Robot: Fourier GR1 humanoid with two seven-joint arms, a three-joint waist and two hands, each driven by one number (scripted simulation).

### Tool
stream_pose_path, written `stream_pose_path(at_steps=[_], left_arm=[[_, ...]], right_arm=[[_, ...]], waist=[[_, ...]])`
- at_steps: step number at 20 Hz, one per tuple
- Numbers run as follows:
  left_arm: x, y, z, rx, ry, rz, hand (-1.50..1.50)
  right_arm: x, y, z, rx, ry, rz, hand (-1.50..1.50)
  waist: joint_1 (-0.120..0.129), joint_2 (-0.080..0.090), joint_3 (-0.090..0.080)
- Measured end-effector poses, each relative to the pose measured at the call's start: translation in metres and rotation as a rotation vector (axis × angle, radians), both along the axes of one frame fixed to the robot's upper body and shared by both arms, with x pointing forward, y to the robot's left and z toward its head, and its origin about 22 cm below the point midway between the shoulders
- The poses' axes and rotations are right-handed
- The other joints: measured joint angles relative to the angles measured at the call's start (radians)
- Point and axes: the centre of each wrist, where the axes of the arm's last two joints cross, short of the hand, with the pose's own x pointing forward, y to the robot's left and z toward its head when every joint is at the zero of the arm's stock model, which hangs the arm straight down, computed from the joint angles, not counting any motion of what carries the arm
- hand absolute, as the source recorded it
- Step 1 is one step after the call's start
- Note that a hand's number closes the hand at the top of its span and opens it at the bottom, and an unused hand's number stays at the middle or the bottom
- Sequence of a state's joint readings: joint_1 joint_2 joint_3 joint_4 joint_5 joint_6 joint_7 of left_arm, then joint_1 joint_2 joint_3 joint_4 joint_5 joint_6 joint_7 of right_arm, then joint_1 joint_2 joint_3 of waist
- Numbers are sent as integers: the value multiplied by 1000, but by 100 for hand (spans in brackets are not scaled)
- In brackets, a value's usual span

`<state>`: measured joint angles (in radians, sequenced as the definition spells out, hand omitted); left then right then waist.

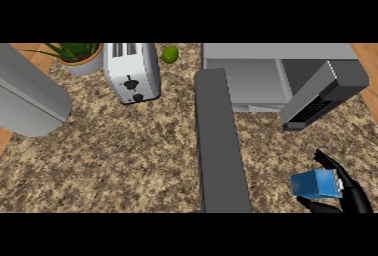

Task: Pick up the milk, place it into the microwave and close the microwave

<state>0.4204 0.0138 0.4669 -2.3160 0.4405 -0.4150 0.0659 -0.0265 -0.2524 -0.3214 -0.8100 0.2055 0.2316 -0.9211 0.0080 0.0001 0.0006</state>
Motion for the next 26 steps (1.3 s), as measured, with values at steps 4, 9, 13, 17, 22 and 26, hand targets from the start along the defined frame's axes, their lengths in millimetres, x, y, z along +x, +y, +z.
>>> stream_pose_path(at_steps=[4,9,13,17,22,26], left_arm=[[-3,4,1,3,4,-4,-150],[-10,5,-2,0,1,-4,-150],[-6,6,-3,1,-2,5,-150],[-6,9,-2,-5,5,-10,-150],[-8,8,-2,-1,2,-14,-150],[-7,15,-5,-3,7,-7,-150]], right_arm=[[6,2,-5,-9,-3,32,150],[23,6,-1,-40,-64,46,150],[30,18,0,-18,-98,68,150],[57,38,0,17,-125,59,150],[86,64,0,58,-140,63,150],[102,85,8,106,-172,115,150]], waist=[[2,0,0],[4,-1,-1],[-1,-1,-2],[6,1,-1],[10,2,0],[3,0,0]])
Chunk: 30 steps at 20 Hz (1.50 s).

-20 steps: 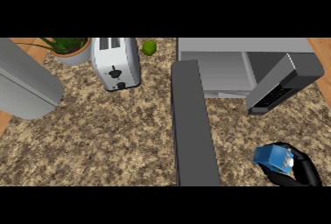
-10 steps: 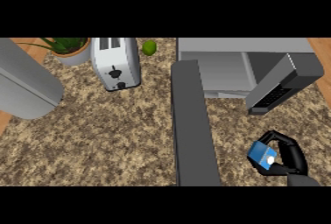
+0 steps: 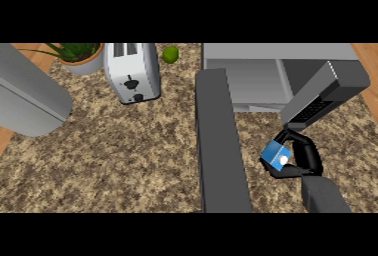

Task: Pick up the milk, place it into the microwave and close the microwave

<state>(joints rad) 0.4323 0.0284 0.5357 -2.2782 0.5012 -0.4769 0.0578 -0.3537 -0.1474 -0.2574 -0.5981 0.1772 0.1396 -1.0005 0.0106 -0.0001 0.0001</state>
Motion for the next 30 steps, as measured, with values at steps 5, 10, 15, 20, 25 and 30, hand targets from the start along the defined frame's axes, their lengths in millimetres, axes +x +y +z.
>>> stream_pose_path(at_steps=[5,10,15,20,25,30], left_arm=[[-4,-1,3,-11,3,15,-150],[-6,2,-1,-4,18,22,-150],[-12,3,2,-8,15,18,-150],[-13,6,-1,-11,21,14,-150],[-6,13,-4,-6,25,16,-150],[0,11,-5,-5,23,1,-150]], right_arm=[[7,24,17,11,-55,40,150],[20,51,43,-12,-80,27,150],[42,72,74,-40,-84,8,150],[76,89,99,-124,-95,-37,150],[106,102,115,-245,-82,-69,150],[131,105,127,-340,-69,-138,150]], waist=[[-7,-3,-1],[-8,-3,-1],[-4,-2,-1],[4,1,0],[10,4,0],[29,13,1]])
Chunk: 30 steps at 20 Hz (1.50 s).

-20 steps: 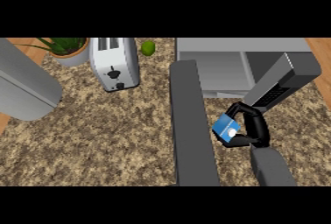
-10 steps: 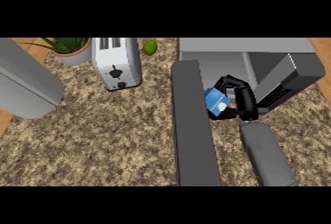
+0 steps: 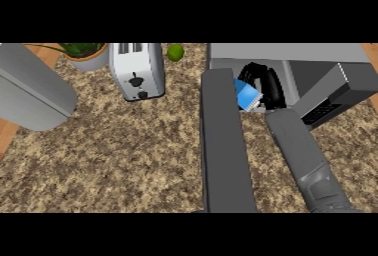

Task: Pick up the milk, place it into the microwave and close the microwave

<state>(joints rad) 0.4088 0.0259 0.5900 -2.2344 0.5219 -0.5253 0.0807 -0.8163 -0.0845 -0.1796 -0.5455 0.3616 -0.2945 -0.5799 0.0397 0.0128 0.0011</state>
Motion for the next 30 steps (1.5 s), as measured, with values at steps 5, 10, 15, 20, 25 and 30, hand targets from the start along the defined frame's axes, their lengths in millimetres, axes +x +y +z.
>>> stream_pose_path(at_steps=[5,10,15,20,25,30], left_arm=[[8,2,-6,4,-4,-21,-150],[15,0,-5,2,-17,-39,-150],[22,0,-5,4,-24,-51,-150],[29,0,-8,2,-23,-71,-150],[35,0,-11,0,-21,-80,-150],[37,1,-10,26,-11,-83,-150]], right_arm=[[13,0,6,-41,-16,-74,150],[23,-8,17,-78,-39,-161,150],[29,-19,27,-171,-119,-257,150],[31,-33,31,-264,-165,-314,150],[26,-55,24,-347,-144,-409,-150],[18,-82,15,-439,-74,-588,-150]], waist=[[17,9,1],[38,19,1],[59,32,2],[77,42,2],[91,55,2],[102,59,2]])
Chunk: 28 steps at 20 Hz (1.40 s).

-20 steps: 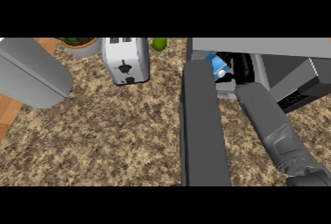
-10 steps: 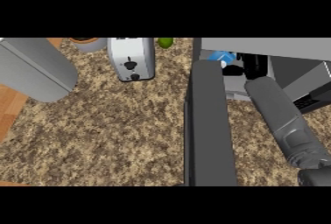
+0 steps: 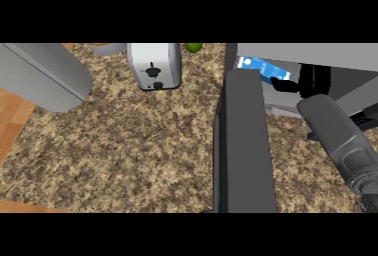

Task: Pick up the milk, place it into the microwave and close the microwave

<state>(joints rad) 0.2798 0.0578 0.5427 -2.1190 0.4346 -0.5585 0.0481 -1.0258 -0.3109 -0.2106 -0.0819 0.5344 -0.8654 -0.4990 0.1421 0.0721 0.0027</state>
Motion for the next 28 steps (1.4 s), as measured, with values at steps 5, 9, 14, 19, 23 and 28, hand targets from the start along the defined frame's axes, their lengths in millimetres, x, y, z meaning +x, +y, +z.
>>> stream_pose_path(at_steps=[5,9,14,19,23,28], left_arm=[[5,1,0,21,4,0,-150],[11,-2,-1,34,13,-32,-150],[17,-5,-5,43,27,-84,-150],[22,-13,-9,37,28,-158,-150],[29,-19,-12,38,26,-216,-150],[33,-29,-17,33,23,-260,-150]], right_arm=[[4,12,3,-21,-17,78,-150],[8,21,8,-10,-26,145,-150],[10,30,11,44,-13,237,-150],[11,36,12,154,-6,326,-150],[8,41,3,268,0,390,-150],[0,38,-11,418,4,459,-150]], waist=[[3,-1,3],[4,-1,4],[-3,-6,4],[-15,-12,4],[-32,-19,3],[-52,-29,2]])
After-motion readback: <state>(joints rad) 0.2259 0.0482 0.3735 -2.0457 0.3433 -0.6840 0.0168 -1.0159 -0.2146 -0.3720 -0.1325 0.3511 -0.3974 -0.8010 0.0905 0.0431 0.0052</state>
